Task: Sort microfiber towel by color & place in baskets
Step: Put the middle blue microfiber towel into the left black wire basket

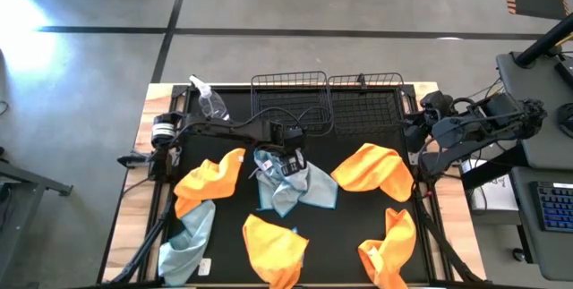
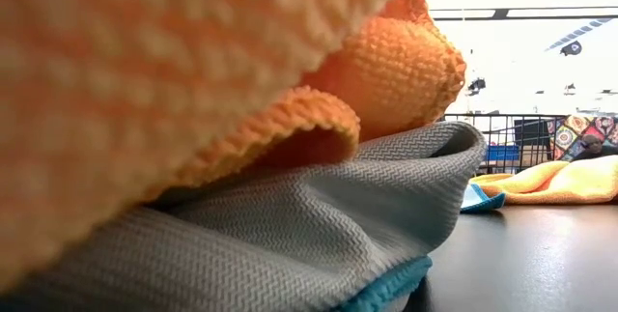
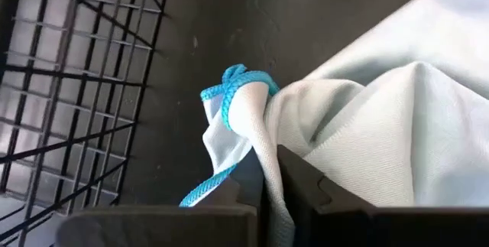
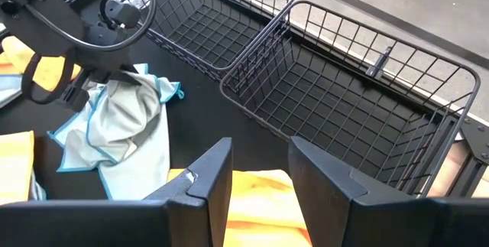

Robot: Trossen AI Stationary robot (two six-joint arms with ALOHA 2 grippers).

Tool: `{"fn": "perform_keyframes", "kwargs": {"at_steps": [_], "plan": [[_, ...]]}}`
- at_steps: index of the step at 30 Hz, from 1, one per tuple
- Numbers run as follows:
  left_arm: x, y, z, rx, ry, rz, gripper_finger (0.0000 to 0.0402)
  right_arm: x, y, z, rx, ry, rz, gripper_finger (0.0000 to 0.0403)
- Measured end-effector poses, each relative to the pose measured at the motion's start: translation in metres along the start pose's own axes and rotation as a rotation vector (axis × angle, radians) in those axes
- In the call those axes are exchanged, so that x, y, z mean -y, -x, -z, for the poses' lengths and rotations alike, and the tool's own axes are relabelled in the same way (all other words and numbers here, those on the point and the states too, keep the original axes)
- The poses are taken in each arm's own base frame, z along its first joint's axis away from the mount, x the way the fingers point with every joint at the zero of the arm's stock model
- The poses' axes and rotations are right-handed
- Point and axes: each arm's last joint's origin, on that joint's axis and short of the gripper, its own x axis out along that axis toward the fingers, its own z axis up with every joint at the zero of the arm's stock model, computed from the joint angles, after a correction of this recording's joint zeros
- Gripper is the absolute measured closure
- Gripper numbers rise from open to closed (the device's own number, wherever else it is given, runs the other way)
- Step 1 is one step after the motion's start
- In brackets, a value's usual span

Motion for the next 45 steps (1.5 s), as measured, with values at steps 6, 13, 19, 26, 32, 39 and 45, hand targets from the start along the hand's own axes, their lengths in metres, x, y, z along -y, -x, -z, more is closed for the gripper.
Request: {"fn": "perform_keyframes", "kwargs": {"at_steps": [6, 13, 19, 26, 32, 39, 45], "plan": [[0.0, 0.0, 0.001, -0.008, 0.004, 0.008, 0.0393, 0.0, 0.0, 0.0, 0.0, 0.0, 0.0, 0.028], [0.0, 0.007, -0.003, -0.013, 0.026, 0.009, 0.0394, 0.0, 0.0, 0.0, 0.0, 0.0, 0.0, 0.028], [-0.001, 0.037, -0.023, 0.022, 0.03, 0.018, 0.04, 0.0, 0.0, 0.0, 0.0, 0.0, 0.0, 0.028], [-0.008, 0.098, -0.052, 0.112, 0.046, 0.037, 0.0401, 0.0, 0.0, 0.0, 0.001, 0.0, 0.0, 0.028], [-0.015, 0.157, -0.068, 0.235, 0.069, 0.063, 0.0401, 0.0, 0.0, 0.0, 0.001, 0.018, 0.0, 0.028], [-0.024, 0.207, -0.077, 0.4, 0.1, 0.091, 0.0401, 0.0, 0.0, 0.0, 0.001, 0.027, 0.0, 0.028], [-0.025, 0.215, -0.079, 0.459, 0.071, 0.092, 0.0401, 0.0, 0.0, 0.0, 0.001, 0.028, 0.001, 0.028]]}}
